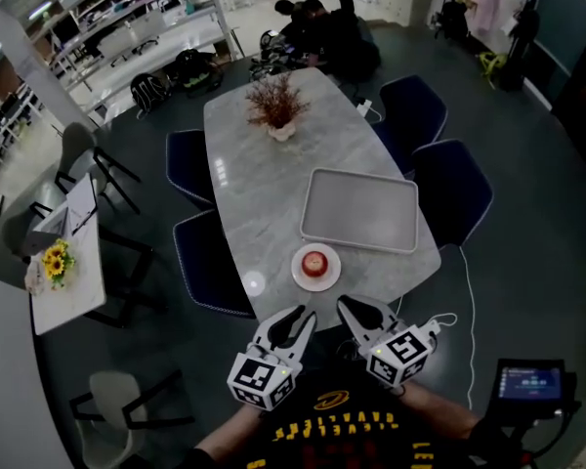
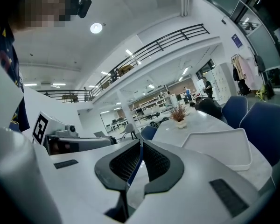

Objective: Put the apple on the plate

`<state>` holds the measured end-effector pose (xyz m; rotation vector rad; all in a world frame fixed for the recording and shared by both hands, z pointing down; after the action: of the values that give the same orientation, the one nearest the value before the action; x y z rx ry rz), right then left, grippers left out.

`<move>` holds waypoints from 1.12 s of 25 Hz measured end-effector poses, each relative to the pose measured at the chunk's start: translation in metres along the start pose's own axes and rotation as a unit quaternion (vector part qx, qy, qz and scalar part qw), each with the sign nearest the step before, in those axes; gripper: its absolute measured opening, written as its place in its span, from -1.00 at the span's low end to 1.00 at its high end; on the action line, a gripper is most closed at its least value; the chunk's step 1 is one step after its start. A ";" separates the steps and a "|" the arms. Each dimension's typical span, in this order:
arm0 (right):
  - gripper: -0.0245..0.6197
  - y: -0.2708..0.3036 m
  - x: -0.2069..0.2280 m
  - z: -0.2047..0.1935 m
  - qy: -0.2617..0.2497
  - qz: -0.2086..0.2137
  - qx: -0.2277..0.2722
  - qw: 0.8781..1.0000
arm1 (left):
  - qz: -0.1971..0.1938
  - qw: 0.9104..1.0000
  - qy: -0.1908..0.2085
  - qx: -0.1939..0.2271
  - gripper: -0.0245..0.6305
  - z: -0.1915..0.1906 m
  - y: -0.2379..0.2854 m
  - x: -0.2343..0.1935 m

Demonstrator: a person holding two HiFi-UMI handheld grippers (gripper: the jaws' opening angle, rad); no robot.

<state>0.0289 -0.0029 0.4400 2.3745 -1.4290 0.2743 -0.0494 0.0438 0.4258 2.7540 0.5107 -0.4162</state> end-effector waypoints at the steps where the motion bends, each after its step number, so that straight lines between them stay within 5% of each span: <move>1: -0.90 -0.001 0.006 0.002 -0.001 0.000 -0.001 1.000 | 0.005 1.000 -0.012 0.001 -0.64 0.002 0.004 0.000; 10: -0.90 0.006 0.035 -0.005 0.015 0.007 -0.018 1.000 | 0.043 0.998 -0.042 0.000 -0.64 -0.005 0.019 -0.012; 16: -0.89 0.016 0.054 -0.018 0.042 -0.006 -0.035 0.999 | 0.052 0.994 -0.099 -0.013 -0.64 -0.014 0.029 -0.042; 22: -0.72 0.040 0.075 -0.030 0.070 -0.050 -0.045 0.995 | 0.015 0.994 -0.111 -0.021 -0.64 -0.007 0.046 -0.074; 28: -0.72 0.056 0.104 -0.066 0.103 -0.114 -0.080 0.985 | -0.010 0.988 -0.122 -0.093 -0.64 -0.046 0.060 -0.116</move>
<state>0.0296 -0.0850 0.5476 2.2765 -1.0346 0.3217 -0.1194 -0.0277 0.5214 2.4765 0.4883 -0.6650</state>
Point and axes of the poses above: the fingertips, and each gripper's own axes: y forward along the fingers, x to its right, z out of its top, the point moved 2 cm from there along -y, backward along the fingers, and after that the axes turned 2 degrees about -y, right-handed, at the moved point
